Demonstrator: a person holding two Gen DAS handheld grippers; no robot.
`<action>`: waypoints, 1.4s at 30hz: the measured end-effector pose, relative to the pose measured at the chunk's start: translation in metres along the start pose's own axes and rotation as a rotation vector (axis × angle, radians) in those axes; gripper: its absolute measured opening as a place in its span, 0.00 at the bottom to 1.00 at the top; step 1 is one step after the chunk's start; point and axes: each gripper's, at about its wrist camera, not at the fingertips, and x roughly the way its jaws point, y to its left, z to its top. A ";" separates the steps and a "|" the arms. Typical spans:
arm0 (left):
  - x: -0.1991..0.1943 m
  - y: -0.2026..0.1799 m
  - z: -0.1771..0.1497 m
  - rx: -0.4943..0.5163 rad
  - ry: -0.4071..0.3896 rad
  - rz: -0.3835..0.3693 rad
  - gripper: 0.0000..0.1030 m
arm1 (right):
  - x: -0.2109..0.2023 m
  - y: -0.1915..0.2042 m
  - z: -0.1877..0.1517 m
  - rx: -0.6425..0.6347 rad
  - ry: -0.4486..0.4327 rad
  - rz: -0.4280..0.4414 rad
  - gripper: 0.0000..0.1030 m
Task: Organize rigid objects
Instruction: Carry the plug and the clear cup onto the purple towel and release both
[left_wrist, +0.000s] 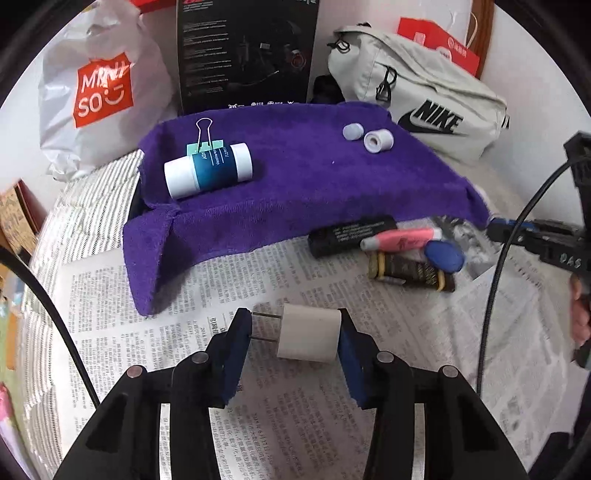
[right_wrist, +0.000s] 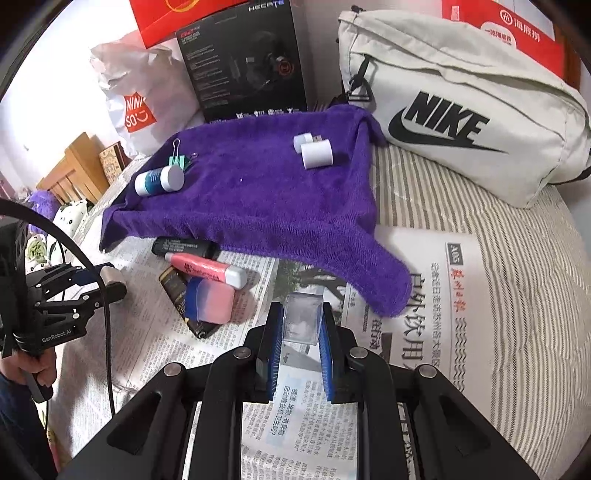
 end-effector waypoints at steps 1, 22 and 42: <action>-0.001 0.002 0.001 -0.015 -0.004 -0.003 0.42 | -0.001 0.000 0.002 -0.003 -0.003 0.002 0.18; -0.009 0.027 0.049 -0.079 -0.040 -0.016 0.42 | 0.004 0.009 0.058 -0.064 -0.038 0.031 0.18; 0.051 0.065 0.088 -0.163 0.035 -0.007 0.42 | 0.059 -0.008 0.099 -0.046 -0.002 0.006 0.18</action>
